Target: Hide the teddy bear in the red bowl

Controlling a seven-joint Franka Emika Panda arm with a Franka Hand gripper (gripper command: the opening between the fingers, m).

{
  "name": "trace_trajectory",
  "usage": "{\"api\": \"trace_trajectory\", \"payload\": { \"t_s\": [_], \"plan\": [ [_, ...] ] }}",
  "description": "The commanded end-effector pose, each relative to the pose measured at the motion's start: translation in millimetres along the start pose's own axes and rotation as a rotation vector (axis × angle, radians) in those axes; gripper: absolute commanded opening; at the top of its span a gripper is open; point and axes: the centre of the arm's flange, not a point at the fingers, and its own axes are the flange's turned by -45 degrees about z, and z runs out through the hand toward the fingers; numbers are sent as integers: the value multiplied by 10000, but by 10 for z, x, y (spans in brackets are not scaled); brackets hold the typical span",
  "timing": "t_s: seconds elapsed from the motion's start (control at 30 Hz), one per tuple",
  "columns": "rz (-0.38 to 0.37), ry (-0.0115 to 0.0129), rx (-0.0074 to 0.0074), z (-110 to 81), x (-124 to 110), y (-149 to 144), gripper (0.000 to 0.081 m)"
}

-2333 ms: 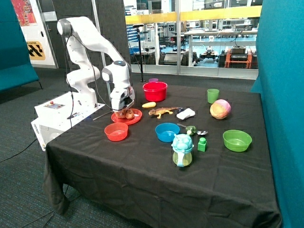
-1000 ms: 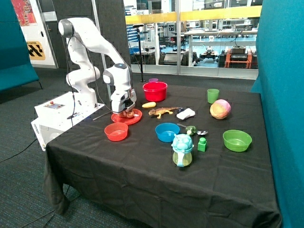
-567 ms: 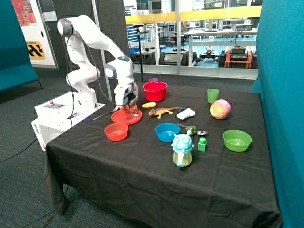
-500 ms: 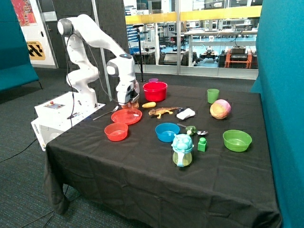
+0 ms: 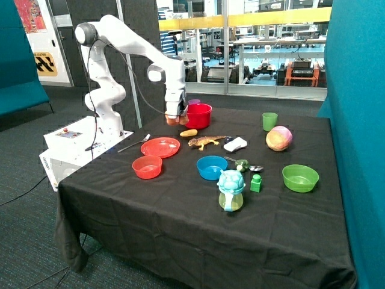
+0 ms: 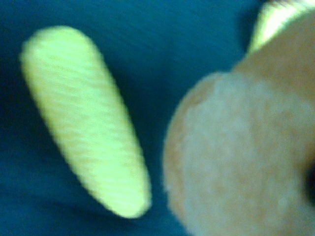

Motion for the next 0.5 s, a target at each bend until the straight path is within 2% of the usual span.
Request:
{"api": "trace_trajectory", "payload": {
  "t_s": [0.0,0.17,0.23,0.47],
  "plan": [
    [-1641,-5,61,-180,334,-650,0],
    [-2277,-4,61,-205,395,-952,0],
    [-2815,-2,61,-226,422,-1111,0],
    [-3625,1,61,-291,533,-1533,0]
  ]
}}
